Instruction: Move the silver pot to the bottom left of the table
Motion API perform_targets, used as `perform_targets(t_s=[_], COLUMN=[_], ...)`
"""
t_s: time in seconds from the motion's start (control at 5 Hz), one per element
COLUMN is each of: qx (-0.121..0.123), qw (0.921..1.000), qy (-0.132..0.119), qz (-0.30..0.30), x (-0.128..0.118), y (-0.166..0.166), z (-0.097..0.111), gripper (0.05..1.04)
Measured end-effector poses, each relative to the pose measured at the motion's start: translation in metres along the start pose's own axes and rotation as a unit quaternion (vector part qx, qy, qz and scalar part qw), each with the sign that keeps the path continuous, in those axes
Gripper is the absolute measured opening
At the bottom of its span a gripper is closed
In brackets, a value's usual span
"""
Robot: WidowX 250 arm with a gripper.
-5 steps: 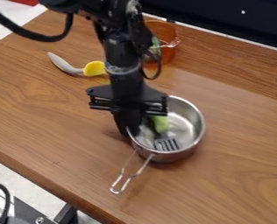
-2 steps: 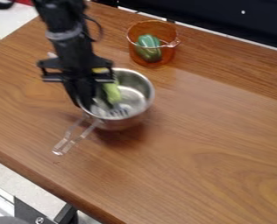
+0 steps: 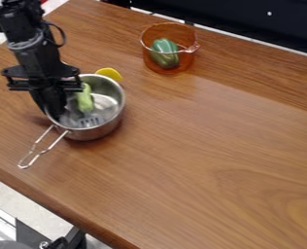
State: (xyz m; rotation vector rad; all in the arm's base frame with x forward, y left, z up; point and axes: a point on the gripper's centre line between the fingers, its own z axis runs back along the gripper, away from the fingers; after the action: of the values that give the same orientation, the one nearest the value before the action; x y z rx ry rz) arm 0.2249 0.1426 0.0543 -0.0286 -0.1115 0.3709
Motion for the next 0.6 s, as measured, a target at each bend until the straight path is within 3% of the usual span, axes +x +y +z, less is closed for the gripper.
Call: perform_targets(t_s=[0.6], qx=[0.031], qw=[0.9994], qy=[0.009], qz=[0.012], x=[0.0086], y=[0.0197], z=[-0.0067], gripper=[0.08])
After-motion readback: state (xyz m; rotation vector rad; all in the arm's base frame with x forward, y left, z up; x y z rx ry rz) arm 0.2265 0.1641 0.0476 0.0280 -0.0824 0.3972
